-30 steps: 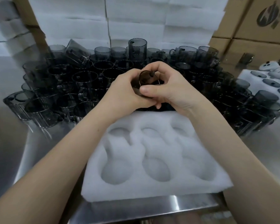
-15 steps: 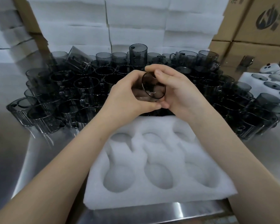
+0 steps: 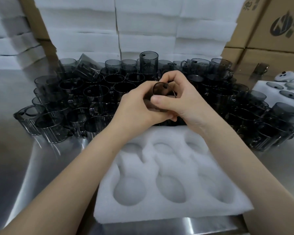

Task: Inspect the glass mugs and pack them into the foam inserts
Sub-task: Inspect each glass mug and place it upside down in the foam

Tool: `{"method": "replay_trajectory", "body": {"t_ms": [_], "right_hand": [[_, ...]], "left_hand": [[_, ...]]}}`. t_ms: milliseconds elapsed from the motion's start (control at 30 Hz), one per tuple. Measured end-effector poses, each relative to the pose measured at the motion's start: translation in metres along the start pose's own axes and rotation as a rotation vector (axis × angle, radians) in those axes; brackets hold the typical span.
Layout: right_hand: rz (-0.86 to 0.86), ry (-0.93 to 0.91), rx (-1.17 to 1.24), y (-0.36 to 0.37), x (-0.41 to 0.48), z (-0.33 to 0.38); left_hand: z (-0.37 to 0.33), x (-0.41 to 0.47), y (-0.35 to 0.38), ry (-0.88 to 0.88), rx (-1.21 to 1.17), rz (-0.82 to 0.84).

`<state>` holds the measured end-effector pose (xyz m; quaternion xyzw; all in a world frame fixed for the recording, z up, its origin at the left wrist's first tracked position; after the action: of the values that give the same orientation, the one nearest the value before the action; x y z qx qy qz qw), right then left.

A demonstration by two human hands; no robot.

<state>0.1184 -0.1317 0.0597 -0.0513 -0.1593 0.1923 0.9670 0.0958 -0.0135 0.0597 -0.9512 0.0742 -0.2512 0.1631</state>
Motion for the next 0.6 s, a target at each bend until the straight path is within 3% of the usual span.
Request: {"method": "replay_trajectory", "body": {"t_ms": [100, 200, 333, 433, 600], "right_hand": [[-0.130, -0.002, -0.054, -0.004, 0.000, 0.000], [-0.191, 0.055, 0.159, -0.011, 0.002, -0.004], [-0.105, 0.128, 0.384, -0.012, 0.002, -0.006], [-0.009, 0.097, 0.365, -0.008, 0.001, -0.003], [-0.003, 0.142, 0.377, -0.008, 0.001, -0.007]], "left_hand": [[-0.005, 0.000, 0.004, 0.031, 0.036, 0.010], [-0.002, 0.000, 0.004, 0.000, -0.091, 0.020], [-0.002, -0.001, 0.001, -0.019, -0.287, 0.035], [-0.002, 0.000, -0.004, -0.037, -0.403, 0.013], [0.008, 0.003, -0.006, -0.121, -0.459, 0.002]]}}
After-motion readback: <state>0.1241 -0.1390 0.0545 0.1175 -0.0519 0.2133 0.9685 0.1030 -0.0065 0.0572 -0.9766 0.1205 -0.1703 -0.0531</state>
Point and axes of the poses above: each hand's wrist, its own x-axis towards the middle knuckle, its own y-axis out of the palm, z = x × y, the point moved 7 cm from there along x, towards the middle knuckle, and after that the axes turned 3 degrees about z, right-handed, at the moved point
